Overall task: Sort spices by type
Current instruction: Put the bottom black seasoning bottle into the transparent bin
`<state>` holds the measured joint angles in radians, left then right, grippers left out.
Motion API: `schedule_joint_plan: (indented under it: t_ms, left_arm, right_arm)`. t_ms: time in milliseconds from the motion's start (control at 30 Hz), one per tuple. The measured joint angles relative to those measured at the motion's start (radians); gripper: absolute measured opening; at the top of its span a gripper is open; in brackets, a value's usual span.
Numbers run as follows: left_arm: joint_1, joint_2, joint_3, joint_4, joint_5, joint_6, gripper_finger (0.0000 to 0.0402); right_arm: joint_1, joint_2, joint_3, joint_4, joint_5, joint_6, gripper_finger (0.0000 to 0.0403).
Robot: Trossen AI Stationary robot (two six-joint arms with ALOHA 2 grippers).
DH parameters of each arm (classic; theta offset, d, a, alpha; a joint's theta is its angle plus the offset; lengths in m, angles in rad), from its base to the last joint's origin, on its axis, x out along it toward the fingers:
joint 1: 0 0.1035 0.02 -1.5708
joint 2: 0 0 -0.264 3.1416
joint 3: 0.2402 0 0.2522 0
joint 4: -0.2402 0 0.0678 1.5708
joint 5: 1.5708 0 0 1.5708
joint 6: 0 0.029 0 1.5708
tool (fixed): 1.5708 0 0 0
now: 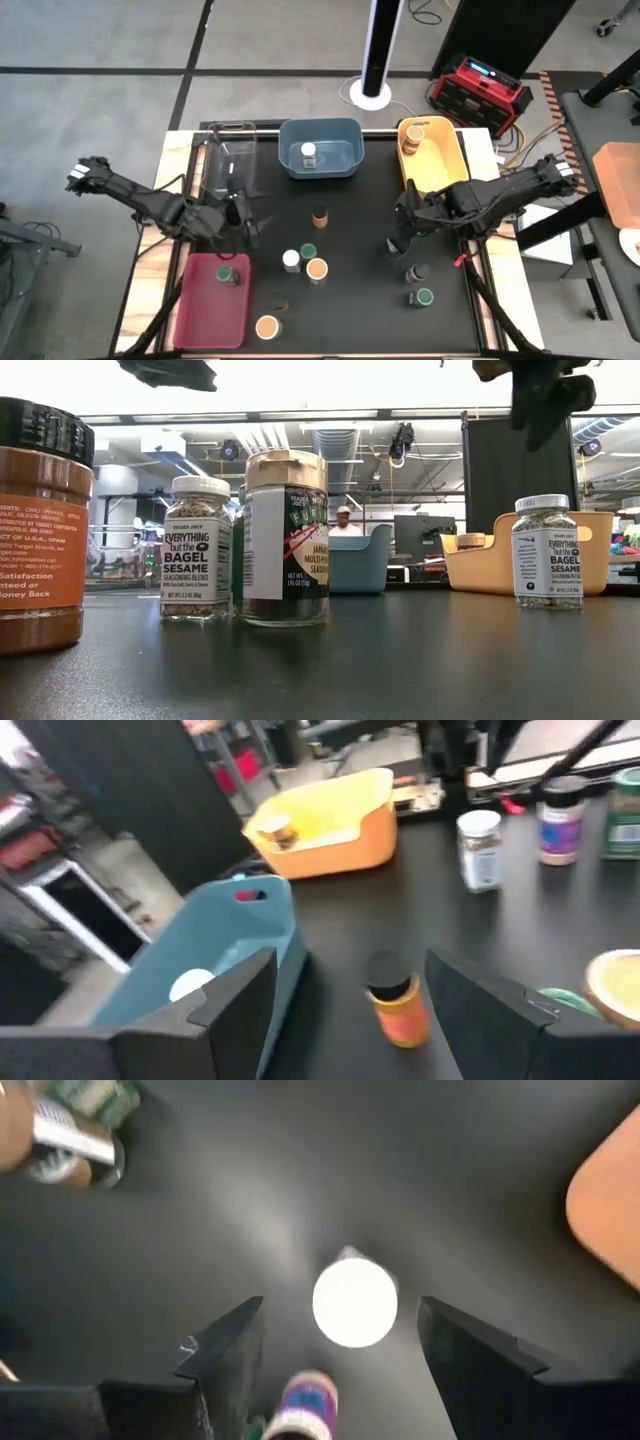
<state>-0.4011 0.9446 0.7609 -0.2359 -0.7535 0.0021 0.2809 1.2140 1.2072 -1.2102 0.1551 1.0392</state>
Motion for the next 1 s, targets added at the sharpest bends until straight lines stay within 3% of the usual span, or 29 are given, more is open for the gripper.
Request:
schedule_joint_plan:
  t_ms: [200,533,1000]
  left_arm:
    - [-0.002,0.043,0.007,0.007,0.202,-0.023,0.024]
    - [-0.001,0.182,0.048,-0.08,0.236,-0.096,0.024]
    - [-0.001,0.283,0.048,-0.042,0.275,-0.128,0.024]
  right_arm:
    - [0.063,0.0,0.004,-0.085,-0.075,0.115,0.0247]
    - [0.202,0.0,0.008,-0.161,-0.141,0.314,0.0245]
    - [0.232,0.0,0.005,-0.171,-0.066,0.285,0.0272]
